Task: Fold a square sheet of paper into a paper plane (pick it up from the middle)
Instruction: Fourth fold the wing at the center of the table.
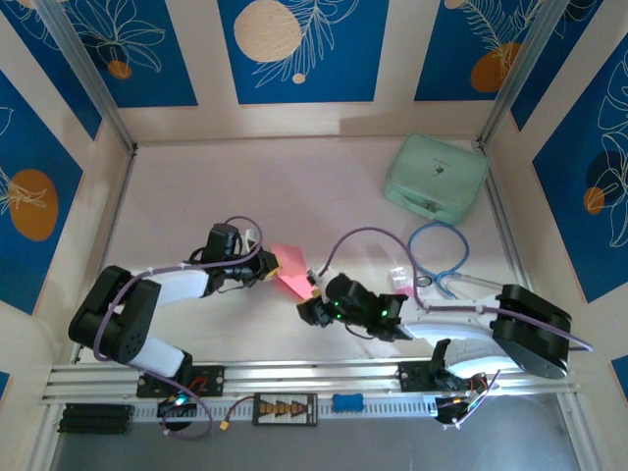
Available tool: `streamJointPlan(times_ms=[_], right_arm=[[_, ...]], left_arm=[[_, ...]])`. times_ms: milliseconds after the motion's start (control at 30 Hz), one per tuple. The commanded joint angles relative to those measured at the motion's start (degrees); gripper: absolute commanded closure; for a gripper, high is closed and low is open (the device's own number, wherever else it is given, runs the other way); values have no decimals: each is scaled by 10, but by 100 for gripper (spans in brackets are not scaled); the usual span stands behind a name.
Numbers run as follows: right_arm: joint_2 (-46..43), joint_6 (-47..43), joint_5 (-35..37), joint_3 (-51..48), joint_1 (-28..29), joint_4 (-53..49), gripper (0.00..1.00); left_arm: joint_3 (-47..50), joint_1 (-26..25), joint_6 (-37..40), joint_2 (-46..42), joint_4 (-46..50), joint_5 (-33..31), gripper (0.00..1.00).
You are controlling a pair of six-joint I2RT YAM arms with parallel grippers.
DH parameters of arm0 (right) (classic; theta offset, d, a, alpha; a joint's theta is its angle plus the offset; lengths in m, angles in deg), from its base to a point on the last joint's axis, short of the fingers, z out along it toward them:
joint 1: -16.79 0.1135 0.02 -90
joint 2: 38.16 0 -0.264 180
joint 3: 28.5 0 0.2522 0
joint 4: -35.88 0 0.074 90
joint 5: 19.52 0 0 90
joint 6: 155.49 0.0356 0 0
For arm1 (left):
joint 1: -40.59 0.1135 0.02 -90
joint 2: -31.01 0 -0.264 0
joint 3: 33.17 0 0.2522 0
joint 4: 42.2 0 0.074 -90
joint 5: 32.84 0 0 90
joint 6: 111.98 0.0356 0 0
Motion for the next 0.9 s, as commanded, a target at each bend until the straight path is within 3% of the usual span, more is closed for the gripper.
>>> streamJointPlan(times_ms=[0, 267, 433, 867], right_arm=[[52, -127, 138, 28, 31, 18, 50], [155, -194, 215, 78, 54, 66, 51], [197, -189, 250, 96, 56, 57, 55], [234, -173, 233, 83, 53, 71, 63]], left_arm=[[6, -7, -19, -13, -10, -25, 100], [-1, -12, -22, -11, 2, -20, 100], [0, -12, -22, -12, 5, -20, 99], [-2, -13, -24, -12, 5, -16, 99]])
